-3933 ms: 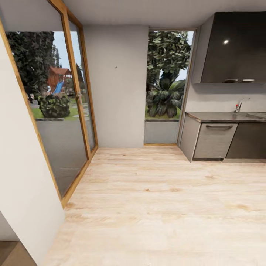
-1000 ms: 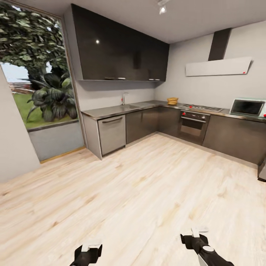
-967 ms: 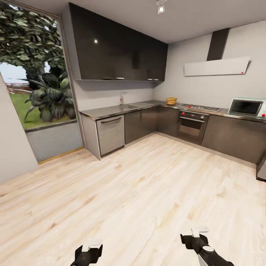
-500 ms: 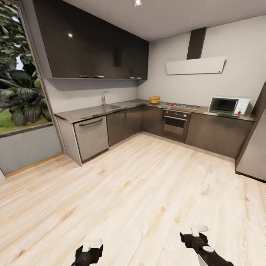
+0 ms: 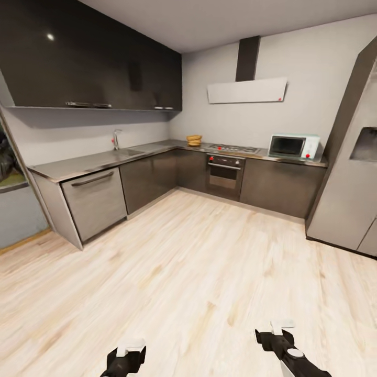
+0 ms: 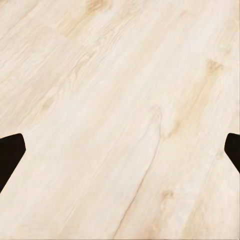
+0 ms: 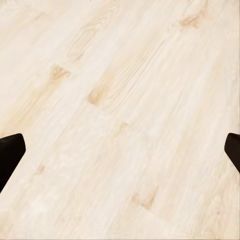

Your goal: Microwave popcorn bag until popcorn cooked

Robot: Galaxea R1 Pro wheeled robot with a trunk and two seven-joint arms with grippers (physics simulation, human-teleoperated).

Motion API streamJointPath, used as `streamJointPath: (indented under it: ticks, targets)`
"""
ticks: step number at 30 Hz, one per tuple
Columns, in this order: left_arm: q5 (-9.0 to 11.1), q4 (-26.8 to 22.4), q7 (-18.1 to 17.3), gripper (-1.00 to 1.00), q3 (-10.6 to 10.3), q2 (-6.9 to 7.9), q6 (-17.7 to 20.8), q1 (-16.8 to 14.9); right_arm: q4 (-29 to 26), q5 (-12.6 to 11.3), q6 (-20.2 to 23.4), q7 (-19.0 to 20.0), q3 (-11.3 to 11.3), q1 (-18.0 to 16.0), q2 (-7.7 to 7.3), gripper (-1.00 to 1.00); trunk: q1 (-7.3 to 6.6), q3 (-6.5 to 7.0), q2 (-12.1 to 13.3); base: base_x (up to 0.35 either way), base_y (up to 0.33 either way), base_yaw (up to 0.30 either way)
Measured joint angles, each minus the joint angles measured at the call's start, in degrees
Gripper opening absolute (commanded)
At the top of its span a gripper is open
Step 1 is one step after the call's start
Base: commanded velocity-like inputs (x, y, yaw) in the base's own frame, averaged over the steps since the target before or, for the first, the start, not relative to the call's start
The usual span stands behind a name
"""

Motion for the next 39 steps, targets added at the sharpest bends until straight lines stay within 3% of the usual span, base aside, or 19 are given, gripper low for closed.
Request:
streamJointPath:
  ticks: [14,20,32,39]
  targets:
    - [-0.07,-0.22,0.02,1.00,-0.18,-0.06,0.00,0.18,-0.01,0.00,0.00,0.00,0.00,0.00,0.00,1.00,0.03,-0.57,0.00,0.278,-0.098,-0.263]
    - [-0.10,-4.46,0.13,1.00,-0.18,-1.46,0.05,1.47,-0.01,0.01,0.00,0.00,-0.01,0.01,-0.01,1.00,0.02,-0.81,0.00,0.083,-0.002,-0.263]
    - [0.00,-4.91,0.15,1.00,0.14,-1.33,0.72,1.33,-0.01,0.10,0.00,0.04,0.06,0.08,0.00,1.00,0.00,-1.30,0.00,0.334,0.000,-0.259]
    - [0.00,-5.03,0.30,1.00,0.20,-1.30,0.73,1.24,0.06,0.24,0.00,0.08,0.08,0.08,0.01,1.00,0.01,-1.41,0.00,0.317,-0.088,-0.052]
